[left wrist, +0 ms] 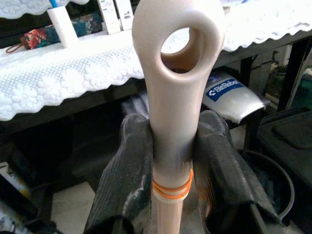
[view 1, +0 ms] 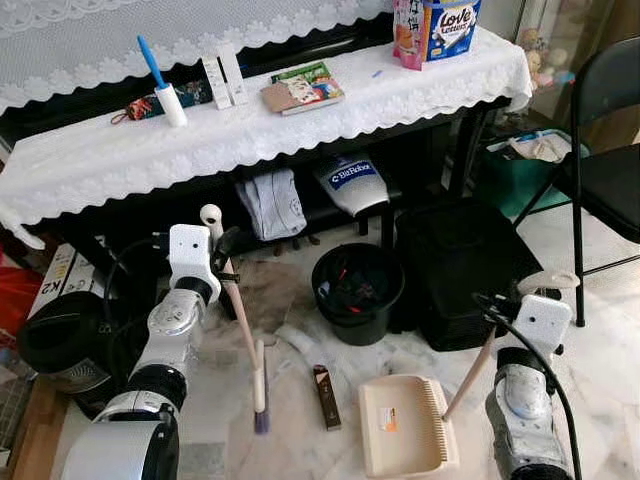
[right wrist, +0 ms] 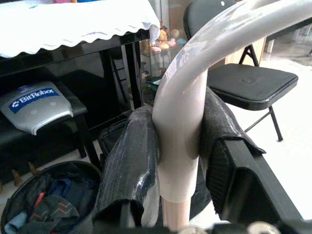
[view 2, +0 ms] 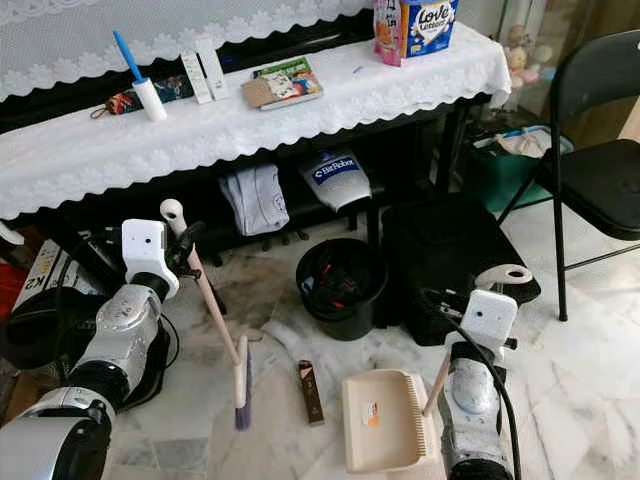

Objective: Sweep floor

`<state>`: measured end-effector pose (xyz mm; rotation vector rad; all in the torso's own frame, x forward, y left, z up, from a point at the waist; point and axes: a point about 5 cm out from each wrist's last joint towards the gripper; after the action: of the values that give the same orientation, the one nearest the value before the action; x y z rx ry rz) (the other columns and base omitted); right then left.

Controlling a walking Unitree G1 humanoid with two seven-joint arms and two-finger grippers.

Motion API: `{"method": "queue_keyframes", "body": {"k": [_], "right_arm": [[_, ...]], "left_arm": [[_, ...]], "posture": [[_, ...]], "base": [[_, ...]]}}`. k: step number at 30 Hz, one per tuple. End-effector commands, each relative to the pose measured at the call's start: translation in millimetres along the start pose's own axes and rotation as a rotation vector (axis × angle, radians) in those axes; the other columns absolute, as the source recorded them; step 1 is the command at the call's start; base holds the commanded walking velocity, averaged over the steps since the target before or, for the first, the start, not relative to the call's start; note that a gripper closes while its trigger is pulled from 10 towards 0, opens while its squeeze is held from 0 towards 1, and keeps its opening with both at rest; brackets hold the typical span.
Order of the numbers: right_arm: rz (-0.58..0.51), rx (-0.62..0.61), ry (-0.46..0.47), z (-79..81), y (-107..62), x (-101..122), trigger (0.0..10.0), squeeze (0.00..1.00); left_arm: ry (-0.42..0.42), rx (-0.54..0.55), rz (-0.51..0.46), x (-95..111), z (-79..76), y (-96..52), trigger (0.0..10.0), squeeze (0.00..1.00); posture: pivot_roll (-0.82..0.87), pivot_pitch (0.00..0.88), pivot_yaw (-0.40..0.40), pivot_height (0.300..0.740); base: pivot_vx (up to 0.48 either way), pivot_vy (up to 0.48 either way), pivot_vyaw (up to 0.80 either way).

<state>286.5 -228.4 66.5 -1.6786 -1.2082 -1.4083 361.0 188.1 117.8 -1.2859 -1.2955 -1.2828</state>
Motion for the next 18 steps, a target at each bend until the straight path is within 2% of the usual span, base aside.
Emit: {"method": "queue_keyframes", "body": {"k": [1, 10, 18], "right_arm": [[-0.058, 0.006, -0.001, 3.2, 3.3, 10, 10.0, 0.00], [-0.020, 0.031, -0.005, 5.0, -0.5, 0, 10.0, 0.00], [0.019, 0.032, -0.036, -3.4, -6.4, -13, 10.0, 0.00]], "left_arm": [[0.035, 0.028, -0.028, 7, 12.9, -0.6, 10.0, 0.00], [0.045, 0.018, -0.010, 6, 8.5, 2.9, 10.0, 0.00], [0.015, 0.000, 0.016, 0, 0.6, 2.6, 10.0, 0.00]], "posture": [[-0.20, 0.057, 0.177, 0.740], [-0.19, 0.064, 0.182, 0.740], [-0.19, 0.081, 0.172, 0.740]], "base": [[0.000, 0.000, 0.00], [0.000, 0.000, 0.00], [0.000, 0.000, 0.00]]}}
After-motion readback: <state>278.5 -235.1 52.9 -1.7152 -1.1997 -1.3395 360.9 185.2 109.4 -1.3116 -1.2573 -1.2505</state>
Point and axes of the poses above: a point about 5 cm out from each wrist's last joint towards the gripper, its own y axis pointing out of the wrist towards the gripper, its own x axis along the axis of the wrist's last joint, z = x × y, and after that the axes turned 8 degrees about -y, right-handed
